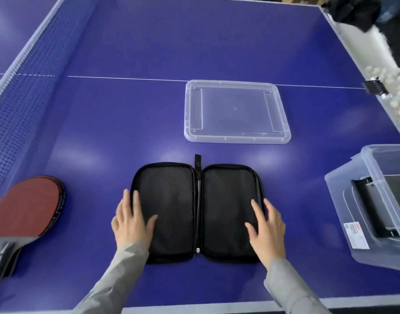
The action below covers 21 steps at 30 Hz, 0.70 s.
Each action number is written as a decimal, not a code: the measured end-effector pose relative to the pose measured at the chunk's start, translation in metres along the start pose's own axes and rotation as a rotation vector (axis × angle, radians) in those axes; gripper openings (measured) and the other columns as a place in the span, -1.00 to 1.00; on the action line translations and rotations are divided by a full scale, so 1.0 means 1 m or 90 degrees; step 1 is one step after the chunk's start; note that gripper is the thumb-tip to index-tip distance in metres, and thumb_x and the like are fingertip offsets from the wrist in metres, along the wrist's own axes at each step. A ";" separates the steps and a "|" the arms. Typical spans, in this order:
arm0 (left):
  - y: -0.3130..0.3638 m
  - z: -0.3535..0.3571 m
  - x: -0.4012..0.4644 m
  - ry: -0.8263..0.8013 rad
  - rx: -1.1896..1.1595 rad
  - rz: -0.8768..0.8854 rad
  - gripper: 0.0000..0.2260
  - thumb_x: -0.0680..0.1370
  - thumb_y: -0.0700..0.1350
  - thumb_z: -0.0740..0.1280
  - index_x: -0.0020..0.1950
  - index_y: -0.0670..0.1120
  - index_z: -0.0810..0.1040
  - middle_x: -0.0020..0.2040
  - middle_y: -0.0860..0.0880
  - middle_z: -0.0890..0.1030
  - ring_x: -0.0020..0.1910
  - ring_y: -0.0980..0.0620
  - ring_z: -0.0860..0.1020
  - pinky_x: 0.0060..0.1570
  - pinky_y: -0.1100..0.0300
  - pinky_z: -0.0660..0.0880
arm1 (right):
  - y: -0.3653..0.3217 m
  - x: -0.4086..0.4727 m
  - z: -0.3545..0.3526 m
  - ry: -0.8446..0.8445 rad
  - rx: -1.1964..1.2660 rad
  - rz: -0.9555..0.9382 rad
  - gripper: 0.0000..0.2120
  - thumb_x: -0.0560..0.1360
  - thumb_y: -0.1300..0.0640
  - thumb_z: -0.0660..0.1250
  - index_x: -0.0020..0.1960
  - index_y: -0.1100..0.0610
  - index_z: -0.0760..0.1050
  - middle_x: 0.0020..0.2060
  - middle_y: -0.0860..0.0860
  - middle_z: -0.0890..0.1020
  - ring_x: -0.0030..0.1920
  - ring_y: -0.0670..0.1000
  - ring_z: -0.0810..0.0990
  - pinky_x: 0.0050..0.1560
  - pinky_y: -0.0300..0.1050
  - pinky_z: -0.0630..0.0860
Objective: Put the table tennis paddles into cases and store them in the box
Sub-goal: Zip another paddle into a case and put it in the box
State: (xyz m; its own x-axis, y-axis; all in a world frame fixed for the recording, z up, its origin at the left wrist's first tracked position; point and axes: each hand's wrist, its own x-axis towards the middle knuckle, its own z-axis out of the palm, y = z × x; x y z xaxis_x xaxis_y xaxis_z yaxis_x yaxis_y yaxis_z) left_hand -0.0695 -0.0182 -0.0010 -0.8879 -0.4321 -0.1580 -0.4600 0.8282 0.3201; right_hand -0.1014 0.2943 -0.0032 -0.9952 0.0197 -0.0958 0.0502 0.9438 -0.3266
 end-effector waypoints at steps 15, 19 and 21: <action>-0.003 0.036 -0.016 -0.131 0.168 0.168 -0.14 0.39 0.51 -0.28 0.51 0.03 0.13 0.54 -0.04 0.15 0.51 -0.04 0.12 0.41 -0.14 0.17 | -0.008 -0.003 0.040 -0.194 -0.187 -0.167 -0.33 0.47 -0.41 -0.21 0.49 -0.23 -0.31 0.52 -0.03 -0.30 0.52 0.12 -0.32 0.46 0.30 -0.13; -0.006 0.039 -0.016 -0.143 0.162 0.162 -0.14 0.37 0.53 -0.28 0.53 0.08 0.02 0.56 0.01 0.02 0.53 0.02 -0.03 0.45 -0.09 0.02 | -0.009 -0.004 0.037 -0.183 -0.188 -0.169 -0.34 0.49 -0.38 -0.16 0.52 -0.16 -0.13 0.55 0.03 -0.08 0.54 0.17 -0.11 0.44 0.32 0.01; -0.008 0.042 -0.016 -0.133 0.171 0.166 -0.13 0.31 0.55 -0.35 0.53 0.14 -0.14 0.56 0.06 -0.15 0.53 0.05 -0.18 0.48 -0.05 -0.11 | -0.009 -0.005 0.038 -0.188 -0.181 -0.170 -0.34 0.49 -0.38 -0.19 0.52 -0.17 -0.15 0.55 0.02 -0.11 0.54 0.16 -0.14 0.45 0.32 -0.01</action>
State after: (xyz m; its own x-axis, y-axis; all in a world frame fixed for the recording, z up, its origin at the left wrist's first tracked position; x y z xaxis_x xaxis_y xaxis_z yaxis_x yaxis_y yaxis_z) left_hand -0.0514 -0.0030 -0.0407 -0.9446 -0.1371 -0.2982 -0.1806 0.9758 0.1234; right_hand -0.0940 0.2730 -0.0358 -0.9020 -0.2901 -0.3198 -0.2690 0.9569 -0.1094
